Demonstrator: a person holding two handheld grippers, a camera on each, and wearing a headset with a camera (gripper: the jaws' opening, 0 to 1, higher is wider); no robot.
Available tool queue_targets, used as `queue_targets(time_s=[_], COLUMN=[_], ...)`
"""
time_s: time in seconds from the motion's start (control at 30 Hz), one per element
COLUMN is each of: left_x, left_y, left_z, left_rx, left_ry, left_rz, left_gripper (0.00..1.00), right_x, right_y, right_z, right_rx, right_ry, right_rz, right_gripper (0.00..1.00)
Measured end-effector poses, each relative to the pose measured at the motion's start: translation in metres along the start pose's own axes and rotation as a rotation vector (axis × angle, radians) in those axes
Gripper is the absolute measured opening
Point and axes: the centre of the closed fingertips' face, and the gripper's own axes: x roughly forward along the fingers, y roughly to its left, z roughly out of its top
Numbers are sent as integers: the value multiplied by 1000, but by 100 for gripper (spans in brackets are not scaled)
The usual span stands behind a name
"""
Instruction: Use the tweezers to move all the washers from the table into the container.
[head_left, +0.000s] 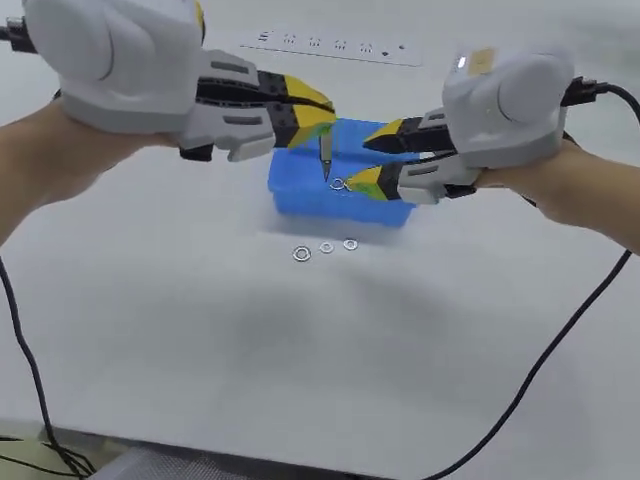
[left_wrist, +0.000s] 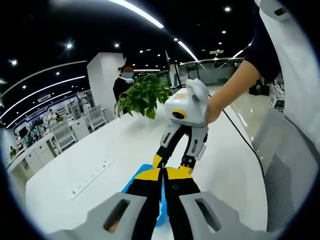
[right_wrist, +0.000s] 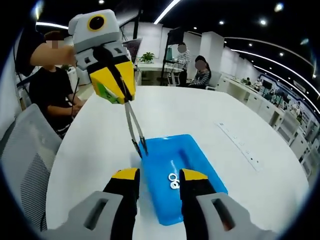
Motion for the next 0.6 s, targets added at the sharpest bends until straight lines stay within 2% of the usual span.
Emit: queue_targets(time_s=[0.13,0.2,0.23,0.27,0.3,0.6], left_x=[-11,-15,-20,-21,-21,-22], left_y=[-4,-11,-23,-24,-26,-39], left_z=[-4,-5,-5,-6,-8,-25], left_rx=[-40,-43,-45,-47,-50,-88], left_ry=[-18,-18,-20,-20,-19,-26], left_rz=[40,40,38,39,41,64], left_gripper=[5,5,5,5,5,5], right_x=[-12,-16,-23,-25,-27,-29], right_y=[8,13,23,25,29,49], right_z=[-6,-9,-23,-25,-29,-45], right_rx=[35,46,48,48,50,67], right_ry=[-6,-3,29,33,35,62], right_rz=[-17,-17,-24,-22,-17,-15], right_gripper=[43,47,53,61,63,92])
